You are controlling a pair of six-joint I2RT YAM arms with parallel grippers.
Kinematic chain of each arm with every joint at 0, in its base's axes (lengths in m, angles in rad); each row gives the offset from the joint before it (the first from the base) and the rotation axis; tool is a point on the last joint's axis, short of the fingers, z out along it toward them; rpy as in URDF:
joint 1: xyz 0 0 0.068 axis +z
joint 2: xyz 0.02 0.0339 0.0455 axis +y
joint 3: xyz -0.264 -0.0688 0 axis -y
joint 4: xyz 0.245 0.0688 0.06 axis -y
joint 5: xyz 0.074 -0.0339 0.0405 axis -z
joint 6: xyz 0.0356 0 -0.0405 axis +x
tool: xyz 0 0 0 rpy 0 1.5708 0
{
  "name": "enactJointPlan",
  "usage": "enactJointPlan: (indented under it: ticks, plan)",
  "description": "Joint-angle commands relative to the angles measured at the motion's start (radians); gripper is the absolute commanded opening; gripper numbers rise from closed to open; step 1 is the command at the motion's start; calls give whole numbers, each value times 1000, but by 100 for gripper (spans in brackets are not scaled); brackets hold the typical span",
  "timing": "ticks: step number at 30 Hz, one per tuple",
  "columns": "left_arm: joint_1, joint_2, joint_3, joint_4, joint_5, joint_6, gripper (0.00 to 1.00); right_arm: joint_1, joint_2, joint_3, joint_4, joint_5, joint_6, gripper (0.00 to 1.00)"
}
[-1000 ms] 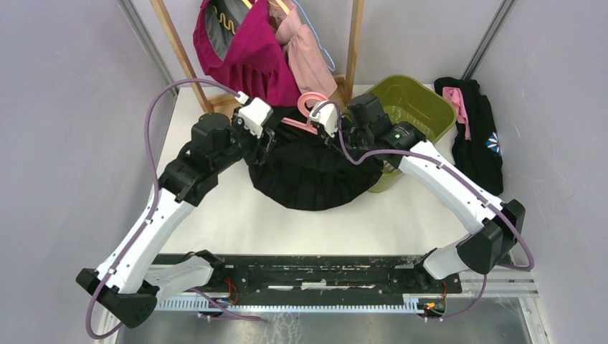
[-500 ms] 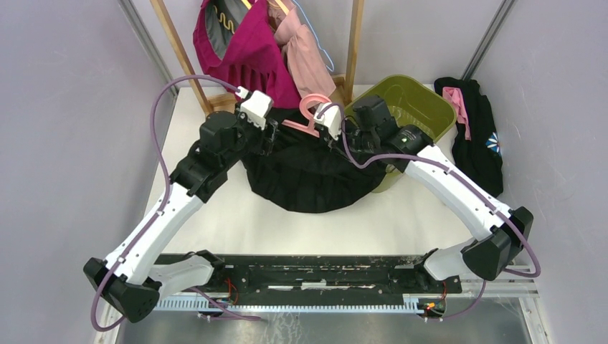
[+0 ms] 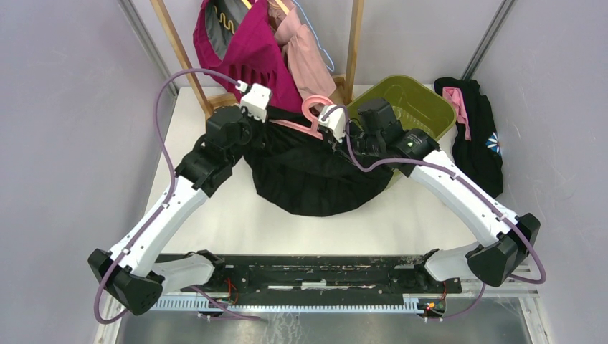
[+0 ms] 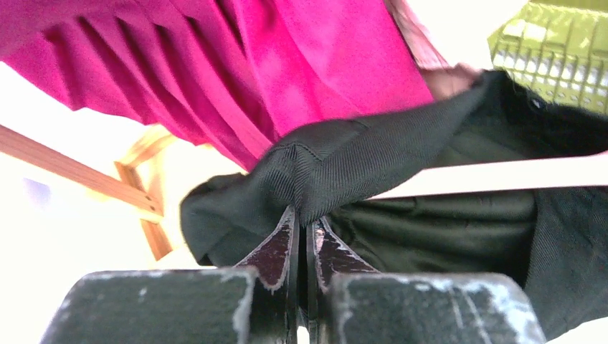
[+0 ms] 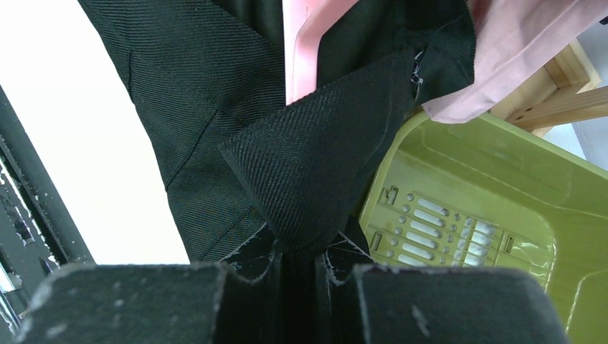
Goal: Remove the skirt from the hanger
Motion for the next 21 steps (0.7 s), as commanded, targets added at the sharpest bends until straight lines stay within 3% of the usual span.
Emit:
enactJointPlan:
  ticks: [1, 4, 9, 21]
  plan:
    - [3, -27, 129, 15, -183, 92, 3, 2, -34, 18, 66, -17, 0, 1]
    - [36, 23, 187, 18, -283, 166, 3, 3, -32, 15, 55, -24, 4, 1]
    - [203, 104, 264, 27, -144, 116, 3, 2, -52, 2, 46, -25, 5, 1]
    - [426, 177, 165, 70, -43, 65, 3, 3, -146, -7, 26, -18, 0, 1]
